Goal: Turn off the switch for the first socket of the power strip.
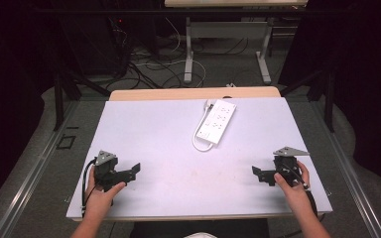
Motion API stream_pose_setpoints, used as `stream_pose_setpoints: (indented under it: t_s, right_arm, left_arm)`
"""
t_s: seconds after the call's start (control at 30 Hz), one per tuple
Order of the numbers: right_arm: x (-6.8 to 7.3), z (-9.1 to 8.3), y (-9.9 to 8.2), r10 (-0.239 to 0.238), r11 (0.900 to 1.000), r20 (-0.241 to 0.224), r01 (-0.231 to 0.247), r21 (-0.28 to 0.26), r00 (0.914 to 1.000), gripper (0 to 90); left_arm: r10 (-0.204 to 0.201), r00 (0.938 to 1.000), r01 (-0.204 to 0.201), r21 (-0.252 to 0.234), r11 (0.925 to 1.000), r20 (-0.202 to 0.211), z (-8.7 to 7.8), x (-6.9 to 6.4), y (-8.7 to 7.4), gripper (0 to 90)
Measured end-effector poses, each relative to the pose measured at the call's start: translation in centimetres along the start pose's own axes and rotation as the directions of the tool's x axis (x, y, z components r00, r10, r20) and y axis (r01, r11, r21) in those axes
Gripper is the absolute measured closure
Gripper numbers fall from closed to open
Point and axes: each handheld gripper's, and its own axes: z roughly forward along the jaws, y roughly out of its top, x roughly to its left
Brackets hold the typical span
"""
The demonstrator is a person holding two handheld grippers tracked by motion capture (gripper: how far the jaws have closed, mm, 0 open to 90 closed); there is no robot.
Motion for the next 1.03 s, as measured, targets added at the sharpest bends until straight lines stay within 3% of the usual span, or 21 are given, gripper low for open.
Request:
stream_pose_setpoints:
  t_s: [0.43, 1.03]
  right_arm:
    - [-0.8, 0.2, -0.9, 0.020, 0.9998, 0.022, -0.020, 0.000, 0.9996, 0.0]
    - [-0.9, 0.7, -1.3, 0.022, 0.9996, 0.028, -0.023, 0.014, 0.9994, 0.1]
  left_arm:
    - [0.000, 1.0000, 0.000, -0.003, 1.0000, 0.001, 0.0, 0.0, 0.1, 5.3]
    - [0.004, 1.0000, -0.004, -0.002, 1.0000, 0.000, 0.0, 0.0, 0.1, 5.5]
